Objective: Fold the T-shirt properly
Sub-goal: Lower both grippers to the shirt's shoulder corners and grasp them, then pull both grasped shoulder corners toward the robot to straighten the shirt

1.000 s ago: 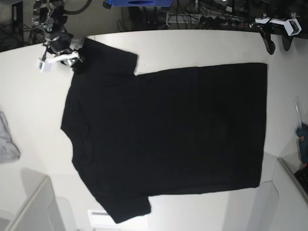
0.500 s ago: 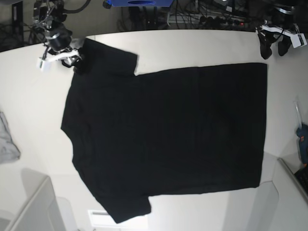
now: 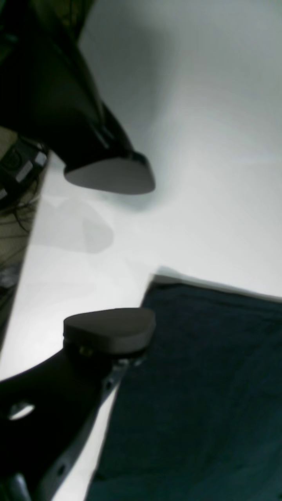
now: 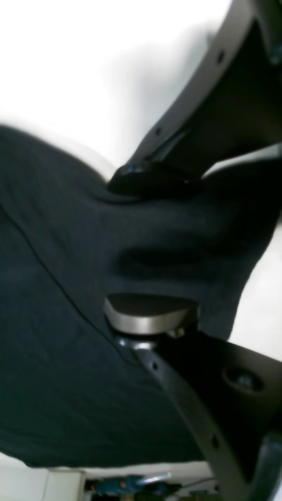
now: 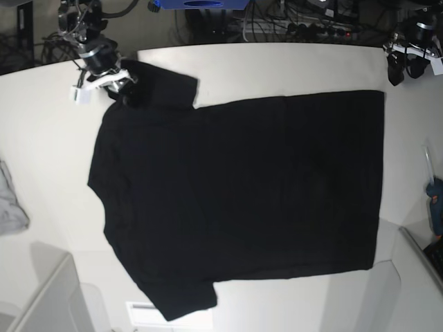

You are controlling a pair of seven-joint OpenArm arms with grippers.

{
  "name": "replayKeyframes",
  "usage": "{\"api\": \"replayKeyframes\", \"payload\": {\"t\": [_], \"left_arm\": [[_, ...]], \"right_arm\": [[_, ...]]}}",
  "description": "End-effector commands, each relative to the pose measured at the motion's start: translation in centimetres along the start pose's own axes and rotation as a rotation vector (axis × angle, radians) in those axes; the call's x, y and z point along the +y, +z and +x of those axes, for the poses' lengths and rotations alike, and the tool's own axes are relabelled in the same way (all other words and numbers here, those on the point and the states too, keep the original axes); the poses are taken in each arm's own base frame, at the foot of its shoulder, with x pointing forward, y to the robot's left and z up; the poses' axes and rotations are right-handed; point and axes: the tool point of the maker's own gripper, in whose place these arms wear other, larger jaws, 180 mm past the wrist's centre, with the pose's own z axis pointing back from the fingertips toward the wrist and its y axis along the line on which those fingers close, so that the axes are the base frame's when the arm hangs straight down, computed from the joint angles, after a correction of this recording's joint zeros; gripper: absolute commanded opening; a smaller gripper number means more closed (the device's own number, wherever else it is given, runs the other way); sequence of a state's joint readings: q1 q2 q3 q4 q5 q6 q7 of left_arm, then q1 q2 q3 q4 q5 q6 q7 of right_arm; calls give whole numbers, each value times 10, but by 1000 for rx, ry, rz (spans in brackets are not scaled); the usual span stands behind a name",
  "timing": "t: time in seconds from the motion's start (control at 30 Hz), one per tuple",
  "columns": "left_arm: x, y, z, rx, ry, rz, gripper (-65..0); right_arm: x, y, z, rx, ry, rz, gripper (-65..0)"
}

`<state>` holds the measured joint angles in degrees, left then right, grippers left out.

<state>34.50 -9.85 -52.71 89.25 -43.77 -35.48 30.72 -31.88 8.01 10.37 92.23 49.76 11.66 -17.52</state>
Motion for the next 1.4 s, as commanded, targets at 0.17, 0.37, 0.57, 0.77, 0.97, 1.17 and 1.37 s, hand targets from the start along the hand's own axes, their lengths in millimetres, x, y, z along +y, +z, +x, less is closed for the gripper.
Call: {"api": "replayKeyframes", "payload": {"t": [0.17,0.37,0.57,0.77,0.97,1.17,1.37], "left_arm": [[-13,-17,-4,11,10,-59,-222],[-16,-39,-6,3,66,-76,-222],[-32,-60,-12,28,98,-95,-222],[-43,-72,-13,38,119,-95,-224],[-43,-73,-13,37,119,-96,-225],[-46,-74,-14,43,117,-103,-324],[-60,-78,-23,75,105,-139,-650]], "right_arm": [[-21,4,-38,143,-13,-76,-302],[-22,5,-38,145,-13,-77,-302],[-22,5,-38,144,-12,-79,-302],[-23,5,-37,141,-12,-81,-302],[-24,6,-36,139,-8,-83,-303],[-21,2,-31,126,-10,-76,-359],[-35,-5,-39,152,-30,-105,-611]]}}
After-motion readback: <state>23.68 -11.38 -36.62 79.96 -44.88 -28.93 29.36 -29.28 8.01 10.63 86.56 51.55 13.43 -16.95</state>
